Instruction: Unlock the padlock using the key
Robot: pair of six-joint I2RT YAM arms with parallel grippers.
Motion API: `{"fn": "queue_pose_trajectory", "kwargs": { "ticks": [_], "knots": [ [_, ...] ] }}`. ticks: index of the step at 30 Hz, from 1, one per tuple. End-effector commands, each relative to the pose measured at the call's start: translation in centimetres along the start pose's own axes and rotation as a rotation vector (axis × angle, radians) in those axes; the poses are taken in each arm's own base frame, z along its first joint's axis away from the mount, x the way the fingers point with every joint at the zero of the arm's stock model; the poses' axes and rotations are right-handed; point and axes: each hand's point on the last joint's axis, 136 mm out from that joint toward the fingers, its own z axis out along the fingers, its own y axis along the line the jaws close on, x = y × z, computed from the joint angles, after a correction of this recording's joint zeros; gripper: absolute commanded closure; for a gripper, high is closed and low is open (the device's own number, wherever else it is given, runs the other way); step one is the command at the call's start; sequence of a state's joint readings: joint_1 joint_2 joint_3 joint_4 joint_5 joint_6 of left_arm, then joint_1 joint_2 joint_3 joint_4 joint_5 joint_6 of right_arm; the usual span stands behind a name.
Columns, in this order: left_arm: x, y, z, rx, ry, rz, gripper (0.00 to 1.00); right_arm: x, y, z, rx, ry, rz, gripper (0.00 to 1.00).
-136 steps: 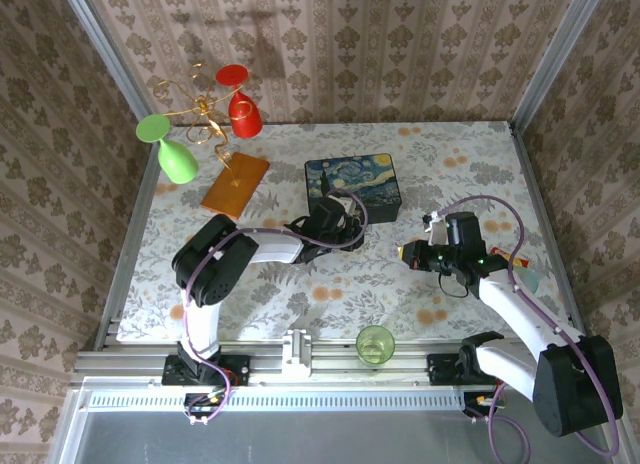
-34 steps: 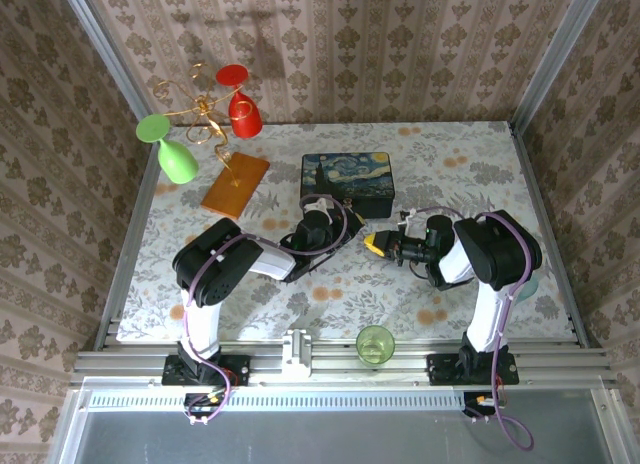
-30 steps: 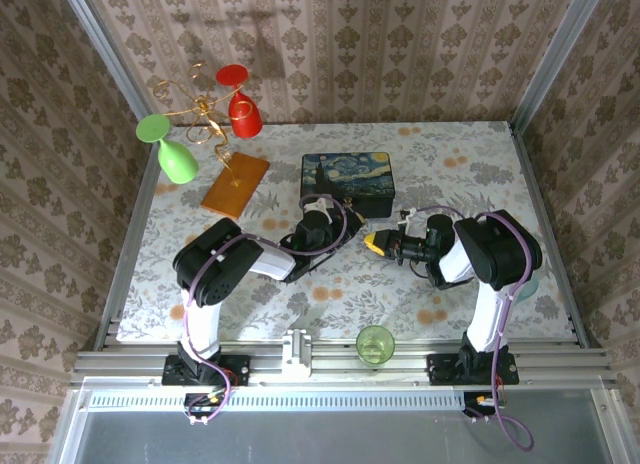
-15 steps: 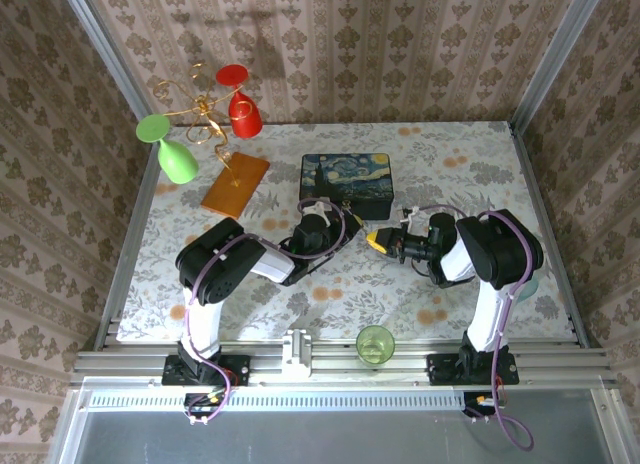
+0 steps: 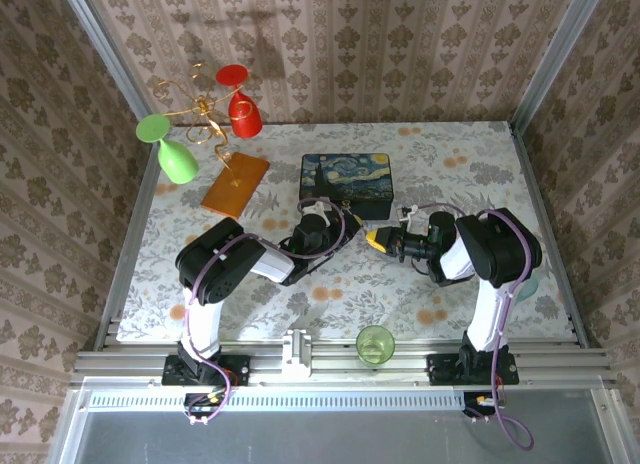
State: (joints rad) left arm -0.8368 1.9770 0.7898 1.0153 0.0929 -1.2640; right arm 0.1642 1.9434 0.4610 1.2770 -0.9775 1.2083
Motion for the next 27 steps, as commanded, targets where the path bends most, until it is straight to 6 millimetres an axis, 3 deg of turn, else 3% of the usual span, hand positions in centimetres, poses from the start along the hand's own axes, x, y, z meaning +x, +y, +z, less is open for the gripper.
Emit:
{"fn": "queue_pose_trajectory", "kwargs": {
  "ticks": [1, 8, 16, 27],
  "knots": [
    [-1.5, -3.8, -0.2, 0.093, -0.035, 0.032, 1.00, 0.9, -0.3, 0.1, -0.007, 0.034, -0.013, 1.00],
    [-2.2, -3.1, -0.4, 0.097, -0.049, 0.001, 1.00, 0.9, 0.2, 0.2, -0.018, 0.043, -0.027, 1.00],
    [-2.2, -4.1, -0.1, 0.107, -0.042, 0.023, 1.00, 1.2, -0.9, 0.5, 0.001, 0.052, -0.010, 1.00],
    [-1.8, -4.2, 0.1, 0.115, -0.029, 0.007, 1.00, 0.7, -0.2, 1.1, -0.014, 0.046, -0.028, 1.00]
  ]
}}
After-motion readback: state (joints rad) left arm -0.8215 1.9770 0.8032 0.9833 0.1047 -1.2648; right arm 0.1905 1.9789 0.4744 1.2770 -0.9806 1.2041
